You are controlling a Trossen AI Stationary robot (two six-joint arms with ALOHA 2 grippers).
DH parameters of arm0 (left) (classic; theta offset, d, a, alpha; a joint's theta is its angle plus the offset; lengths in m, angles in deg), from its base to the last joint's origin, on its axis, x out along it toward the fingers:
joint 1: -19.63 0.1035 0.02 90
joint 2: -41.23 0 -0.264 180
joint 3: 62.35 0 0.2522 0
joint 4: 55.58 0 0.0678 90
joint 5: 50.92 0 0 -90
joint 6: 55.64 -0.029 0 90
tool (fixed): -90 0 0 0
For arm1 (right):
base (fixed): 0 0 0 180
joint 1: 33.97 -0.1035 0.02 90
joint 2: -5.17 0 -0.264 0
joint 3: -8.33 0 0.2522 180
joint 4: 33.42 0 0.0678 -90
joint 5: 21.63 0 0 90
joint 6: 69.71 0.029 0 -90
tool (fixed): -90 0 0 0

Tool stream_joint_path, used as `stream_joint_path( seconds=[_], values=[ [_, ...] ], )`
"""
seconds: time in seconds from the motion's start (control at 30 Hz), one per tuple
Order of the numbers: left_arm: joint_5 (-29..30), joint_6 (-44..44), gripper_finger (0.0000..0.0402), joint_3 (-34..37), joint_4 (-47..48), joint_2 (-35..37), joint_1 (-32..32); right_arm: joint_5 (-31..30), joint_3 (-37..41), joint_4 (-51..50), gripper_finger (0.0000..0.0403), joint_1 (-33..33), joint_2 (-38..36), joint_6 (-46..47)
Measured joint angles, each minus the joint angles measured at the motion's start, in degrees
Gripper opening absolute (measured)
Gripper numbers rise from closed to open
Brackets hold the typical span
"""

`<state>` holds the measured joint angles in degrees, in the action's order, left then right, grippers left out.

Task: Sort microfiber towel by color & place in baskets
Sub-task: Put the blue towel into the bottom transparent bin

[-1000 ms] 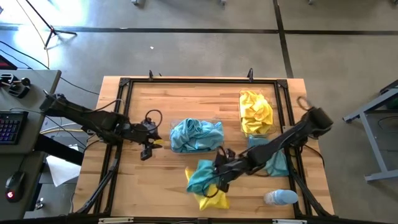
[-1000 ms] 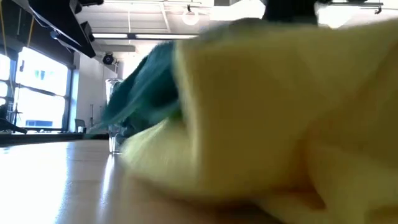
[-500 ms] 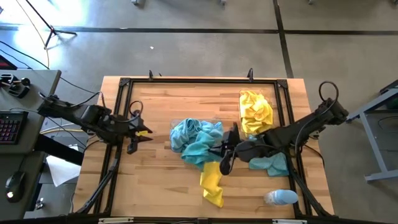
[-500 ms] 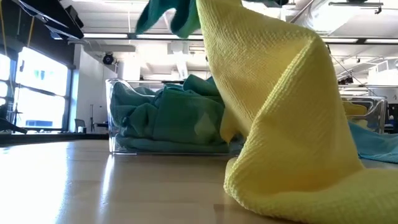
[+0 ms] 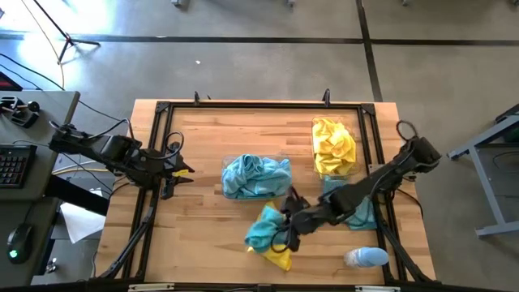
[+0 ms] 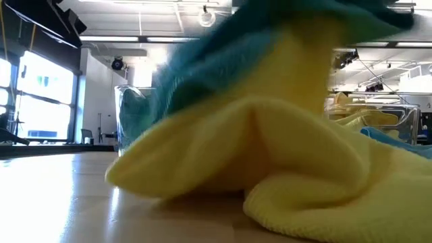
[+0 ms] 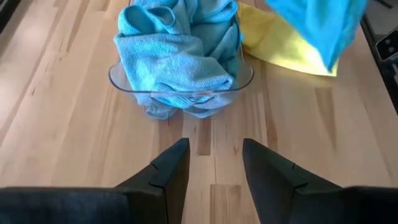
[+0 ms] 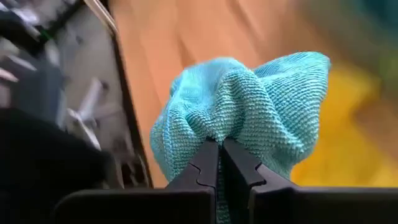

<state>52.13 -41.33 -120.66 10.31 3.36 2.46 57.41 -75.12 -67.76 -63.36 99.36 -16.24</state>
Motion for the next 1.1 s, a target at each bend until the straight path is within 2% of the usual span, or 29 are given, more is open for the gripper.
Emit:
stream_joint_path(
  seconds=[0.1, 0.3, 0.57, 0.7, 0.8, 0.93, 1.1],
  values=[
    [0.03, 0.0, 0.0135, 0.0, 0.04, -0.09, 0.0, 3.93, 0.0, -4.33, 0.0, -0.85, 3.06, 4.44],
    [0.62, 0.0, 0.0135, 0.0, 0.0, -0.08, 0.0, 5.24, 0.02, -9.9, 0.0016, -1.37, 7.48, 10.45],
    [0.62, 0.67, 0.0135, 0.0, -0.05, -0.08, 0.0, 5.21, 0.05, -10.23, 0.007, -1.37, 8.3, 10.2],
    [0.9, 3.07, 0.0135, 0.0, -0.07, -0.08, 0.0, 5.47, 0.08, -10.54, 0.0083, -1.37, 8.3, 7.97],
    [1.04, 4.41, 0.0135, 0.0, -0.07, -0.08, 0.0, 5.44, 0.09, -10.47, 0.0067, -1.37, 8.3, 6.59],
    [1.06, 5.07, 0.0135, 0.0, -0.07, -0.08, 0.0, 5.54, 0.11, -10.07, 0.001, -1.37, 8.3, 3.94],
    [1.06, 5.09, 0.0135, 0.0, -0.08, -0.08, 0.0, 5.55, 0.11, -9.62, 0.0008, -1.26, 8.3, 3.48]
  ],
)
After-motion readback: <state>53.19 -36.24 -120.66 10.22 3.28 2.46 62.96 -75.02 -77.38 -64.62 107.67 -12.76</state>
